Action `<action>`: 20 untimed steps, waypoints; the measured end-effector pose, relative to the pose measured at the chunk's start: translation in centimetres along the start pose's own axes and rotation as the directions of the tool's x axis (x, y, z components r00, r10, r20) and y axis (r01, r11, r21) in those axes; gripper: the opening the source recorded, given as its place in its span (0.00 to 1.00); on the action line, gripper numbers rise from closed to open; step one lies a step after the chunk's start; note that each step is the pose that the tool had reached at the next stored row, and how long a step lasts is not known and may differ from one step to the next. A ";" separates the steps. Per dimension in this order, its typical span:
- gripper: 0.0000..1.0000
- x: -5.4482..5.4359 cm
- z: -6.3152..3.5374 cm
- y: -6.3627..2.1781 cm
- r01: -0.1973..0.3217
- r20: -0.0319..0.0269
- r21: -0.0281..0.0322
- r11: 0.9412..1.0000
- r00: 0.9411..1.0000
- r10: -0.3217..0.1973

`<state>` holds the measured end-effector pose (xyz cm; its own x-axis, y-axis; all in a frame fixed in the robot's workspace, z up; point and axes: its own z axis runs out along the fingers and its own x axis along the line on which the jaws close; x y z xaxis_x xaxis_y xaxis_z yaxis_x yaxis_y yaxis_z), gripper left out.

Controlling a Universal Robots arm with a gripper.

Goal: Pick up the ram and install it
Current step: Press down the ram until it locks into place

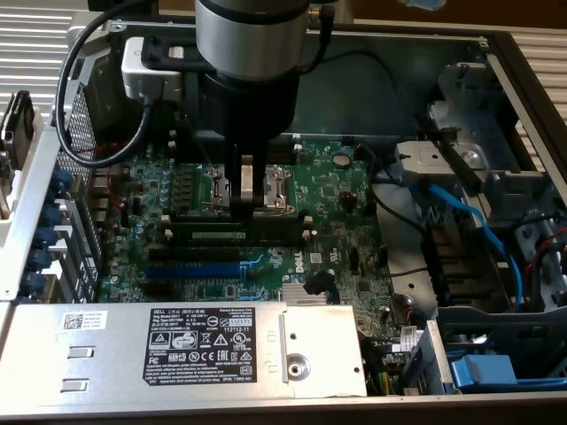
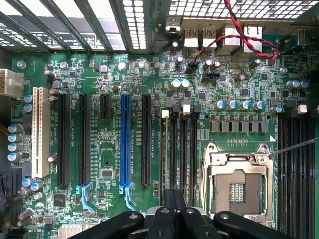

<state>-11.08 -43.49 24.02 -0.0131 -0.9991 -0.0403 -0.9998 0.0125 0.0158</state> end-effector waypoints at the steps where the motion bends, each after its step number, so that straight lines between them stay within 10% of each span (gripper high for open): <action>1: 0.10 0.0 0.00 0.00 0.000 0.000 0.000 1.000 1.000 0.000; 12: 0.10 0.0 -0.01 0.00 -0.001 0.000 0.000 1.000 1.000 0.001; 20: 0.10 0.0 -0.01 0.00 -0.092 0.002 0.003 0.996 0.996 0.092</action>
<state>-11.08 -43.49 24.02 -0.1049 -0.9937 -0.0404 -0.9944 0.1044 0.0161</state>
